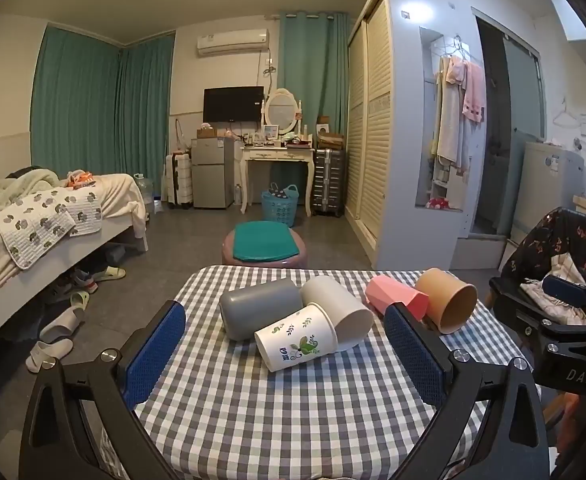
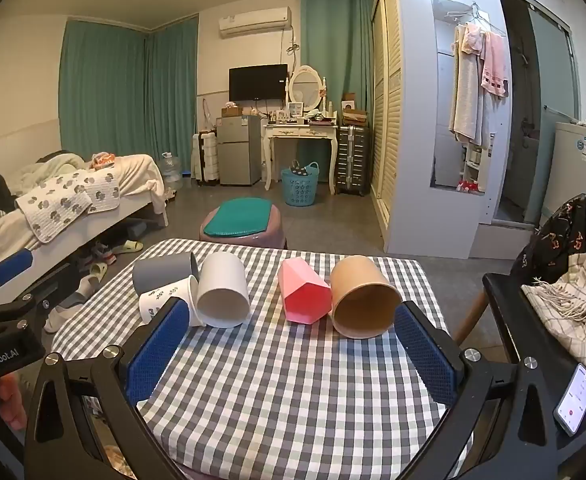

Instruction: Flip cup upside down

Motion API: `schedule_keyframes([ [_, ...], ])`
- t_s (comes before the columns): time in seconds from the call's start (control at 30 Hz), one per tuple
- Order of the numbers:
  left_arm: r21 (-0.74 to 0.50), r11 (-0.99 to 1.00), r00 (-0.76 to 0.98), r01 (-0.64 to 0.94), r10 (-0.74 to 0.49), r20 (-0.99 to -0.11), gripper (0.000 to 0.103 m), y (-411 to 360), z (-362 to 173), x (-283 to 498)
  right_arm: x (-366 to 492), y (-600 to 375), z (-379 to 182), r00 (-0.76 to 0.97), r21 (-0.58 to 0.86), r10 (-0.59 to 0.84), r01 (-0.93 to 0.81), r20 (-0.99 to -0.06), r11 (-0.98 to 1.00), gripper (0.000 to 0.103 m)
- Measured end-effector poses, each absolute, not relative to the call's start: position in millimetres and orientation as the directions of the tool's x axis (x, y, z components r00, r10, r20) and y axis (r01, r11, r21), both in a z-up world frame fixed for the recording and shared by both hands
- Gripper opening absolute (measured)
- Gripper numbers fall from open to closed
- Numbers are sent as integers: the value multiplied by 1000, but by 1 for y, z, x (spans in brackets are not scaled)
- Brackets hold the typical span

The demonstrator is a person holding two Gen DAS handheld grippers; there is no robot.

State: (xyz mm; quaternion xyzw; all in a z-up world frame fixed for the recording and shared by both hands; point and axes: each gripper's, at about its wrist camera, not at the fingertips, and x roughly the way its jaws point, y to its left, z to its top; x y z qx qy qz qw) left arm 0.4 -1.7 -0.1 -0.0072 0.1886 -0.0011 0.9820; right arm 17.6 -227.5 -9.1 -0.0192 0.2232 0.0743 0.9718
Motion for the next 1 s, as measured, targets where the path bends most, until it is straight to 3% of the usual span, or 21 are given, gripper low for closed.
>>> schedule_keyframes([
  [1.0, -23, 1000, 929, -3, -6, -369, 103, -6, -4, 2, 19, -227, -11, 887, 1, 139, -154, -441, 988, 103],
])
